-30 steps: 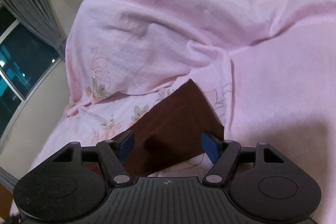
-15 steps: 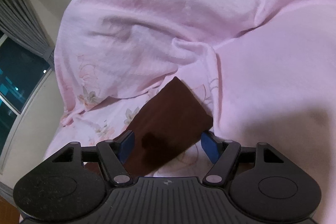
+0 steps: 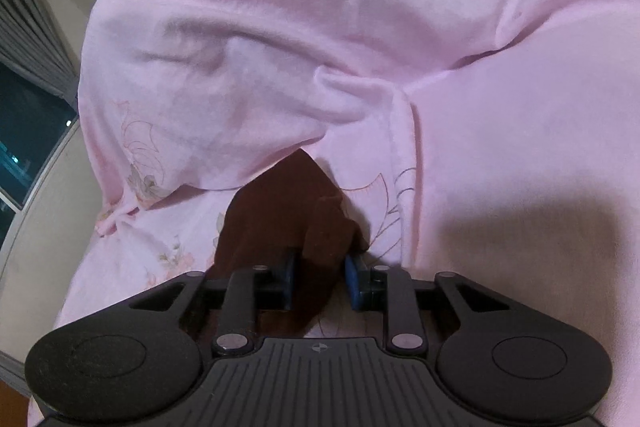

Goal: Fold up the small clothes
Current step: 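Reach the right gripper to the other sleeve cuff and grasp, then carry the held sleeve with the right gripper across the sweater body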

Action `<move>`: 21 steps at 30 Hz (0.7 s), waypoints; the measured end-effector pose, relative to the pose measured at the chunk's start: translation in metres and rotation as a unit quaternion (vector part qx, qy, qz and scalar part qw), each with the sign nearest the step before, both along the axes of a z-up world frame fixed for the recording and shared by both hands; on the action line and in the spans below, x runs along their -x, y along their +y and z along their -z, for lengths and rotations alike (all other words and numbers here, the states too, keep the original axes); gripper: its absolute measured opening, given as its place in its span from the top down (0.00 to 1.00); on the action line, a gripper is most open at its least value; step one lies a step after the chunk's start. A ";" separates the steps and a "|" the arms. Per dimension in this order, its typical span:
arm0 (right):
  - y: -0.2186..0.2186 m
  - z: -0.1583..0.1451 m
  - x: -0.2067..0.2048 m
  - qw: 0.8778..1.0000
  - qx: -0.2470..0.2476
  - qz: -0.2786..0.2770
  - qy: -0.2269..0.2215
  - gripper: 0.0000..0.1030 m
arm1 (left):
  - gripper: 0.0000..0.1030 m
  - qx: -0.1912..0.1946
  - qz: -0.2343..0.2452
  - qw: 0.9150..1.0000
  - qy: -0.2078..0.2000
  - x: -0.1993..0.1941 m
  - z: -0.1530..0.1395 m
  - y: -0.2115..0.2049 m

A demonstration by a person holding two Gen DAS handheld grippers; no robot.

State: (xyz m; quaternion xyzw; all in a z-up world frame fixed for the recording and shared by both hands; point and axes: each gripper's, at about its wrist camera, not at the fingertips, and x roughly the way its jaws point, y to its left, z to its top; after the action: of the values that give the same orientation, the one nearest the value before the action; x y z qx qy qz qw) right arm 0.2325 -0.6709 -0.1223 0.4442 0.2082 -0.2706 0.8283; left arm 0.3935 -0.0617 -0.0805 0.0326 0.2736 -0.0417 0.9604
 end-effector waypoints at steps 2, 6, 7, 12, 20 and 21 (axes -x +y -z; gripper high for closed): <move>0.001 -0.006 -0.004 1.000 0.014 -0.005 0.012 0.81 | 0.14 -0.007 -0.019 1.000 -0.004 0.011 -0.006 0.028; 0.008 -0.019 -0.010 0.999 0.035 -0.011 0.011 0.89 | 0.14 -0.018 -0.058 0.998 0.008 0.028 -0.011 0.088; 0.010 -0.022 -0.011 0.999 0.035 -0.013 0.007 0.89 | 0.14 -0.020 -0.067 0.997 0.009 0.031 -0.012 0.099; 0.014 -0.036 -0.011 0.999 0.033 0.002 -0.013 0.89 | 0.14 -0.022 -0.107 0.994 0.014 0.048 -0.009 0.147; -0.008 -0.003 0.044 0.987 -0.105 0.077 -0.092 0.38 | 0.14 -0.016 -0.112 0.993 0.031 0.058 0.006 0.161; -0.008 0.000 0.049 0.987 -0.108 0.069 -0.099 0.38 | 0.14 -0.013 -0.115 0.993 0.028 0.059 0.007 0.160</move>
State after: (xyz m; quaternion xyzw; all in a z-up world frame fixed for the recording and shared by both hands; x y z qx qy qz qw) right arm 0.1832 -0.6785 -0.1220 0.5693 0.1219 -0.2573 0.7712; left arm 0.3340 0.0986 -0.0871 0.0120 0.3027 0.0716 0.9503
